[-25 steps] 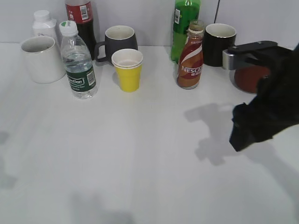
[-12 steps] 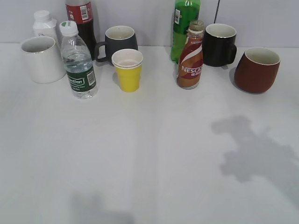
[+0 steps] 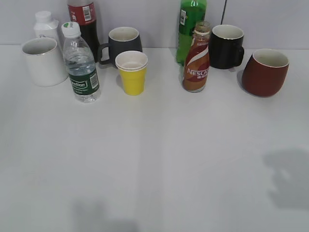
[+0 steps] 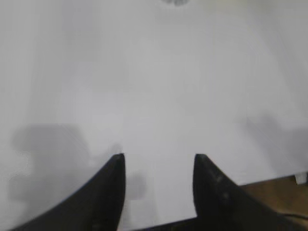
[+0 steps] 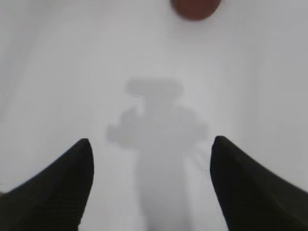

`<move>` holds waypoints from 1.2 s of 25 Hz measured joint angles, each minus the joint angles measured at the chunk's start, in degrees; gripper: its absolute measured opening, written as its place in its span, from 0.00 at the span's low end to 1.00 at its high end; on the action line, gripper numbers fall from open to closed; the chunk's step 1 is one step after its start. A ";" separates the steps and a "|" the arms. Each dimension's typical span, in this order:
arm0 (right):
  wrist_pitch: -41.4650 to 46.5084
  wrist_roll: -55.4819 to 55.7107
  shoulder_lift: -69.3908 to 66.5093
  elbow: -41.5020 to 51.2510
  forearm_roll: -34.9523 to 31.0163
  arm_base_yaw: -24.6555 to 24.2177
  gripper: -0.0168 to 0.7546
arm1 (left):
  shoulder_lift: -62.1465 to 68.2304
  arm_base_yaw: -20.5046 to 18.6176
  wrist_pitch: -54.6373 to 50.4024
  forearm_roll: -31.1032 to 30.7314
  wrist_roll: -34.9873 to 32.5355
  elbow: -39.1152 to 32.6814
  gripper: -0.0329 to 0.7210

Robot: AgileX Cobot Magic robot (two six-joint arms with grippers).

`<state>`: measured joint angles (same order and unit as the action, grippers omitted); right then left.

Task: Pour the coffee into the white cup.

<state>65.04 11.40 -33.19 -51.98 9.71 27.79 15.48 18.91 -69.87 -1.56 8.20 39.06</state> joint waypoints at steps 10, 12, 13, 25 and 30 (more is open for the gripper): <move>-2.99 -0.07 11.52 19.53 -0.43 0.00 0.78 | -0.42 0.00 0.78 -0.05 0.00 -6.26 0.72; -3.58 -1.12 11.99 21.61 -1.82 0.00 0.78 | -0.42 0.00 1.57 -0.42 0.00 -6.25 0.72; -3.92 -2.35 12.03 22.53 -2.91 0.00 0.78 | -0.42 0.00 1.98 -0.69 0.00 -6.32 0.72; -4.73 -7.55 12.03 23.20 -6.97 0.00 0.78 | -0.42 0.00 8.31 -2.02 -0.23 -8.93 0.72; -4.73 -7.57 12.03 23.20 -7.10 0.00 0.78 | -0.42 0.00 8.56 -2.02 -0.23 -8.93 0.72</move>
<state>60.31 3.83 -21.16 -28.78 2.61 27.79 15.06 18.91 -61.31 -3.58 7.96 30.13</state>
